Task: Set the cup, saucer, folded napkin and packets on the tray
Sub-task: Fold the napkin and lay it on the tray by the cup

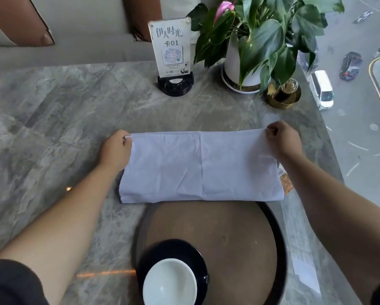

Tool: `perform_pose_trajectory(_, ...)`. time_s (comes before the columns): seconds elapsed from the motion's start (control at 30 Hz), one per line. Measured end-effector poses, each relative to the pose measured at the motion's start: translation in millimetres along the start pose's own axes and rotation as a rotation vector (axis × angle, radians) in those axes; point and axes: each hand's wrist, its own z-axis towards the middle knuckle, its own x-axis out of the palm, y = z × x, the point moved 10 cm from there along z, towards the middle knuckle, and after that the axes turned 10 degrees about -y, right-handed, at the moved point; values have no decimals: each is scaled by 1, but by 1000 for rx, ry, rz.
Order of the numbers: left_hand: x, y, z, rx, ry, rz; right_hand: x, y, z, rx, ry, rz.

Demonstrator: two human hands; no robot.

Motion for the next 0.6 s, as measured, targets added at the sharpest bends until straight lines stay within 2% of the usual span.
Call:
perform_pose_trajectory(0.3, 6, -3, 9, 28, -41, 43, 3, -8, 3, -6, -34, -54)
perform_pose_trajectory(0.43, 11, -4, 6, 6, -7, 72, 8, -9, 0, -18, -10, -145)
perform_pose_trajectory(0.5, 4, -11, -2, 30, -60, 70, 3, 1, -7, -96, -52, -192)
perform_pose_trajectory(0.6, 1, -41, -34, 244, -138, 174, 4, 31, -33, -335, -82, -250)
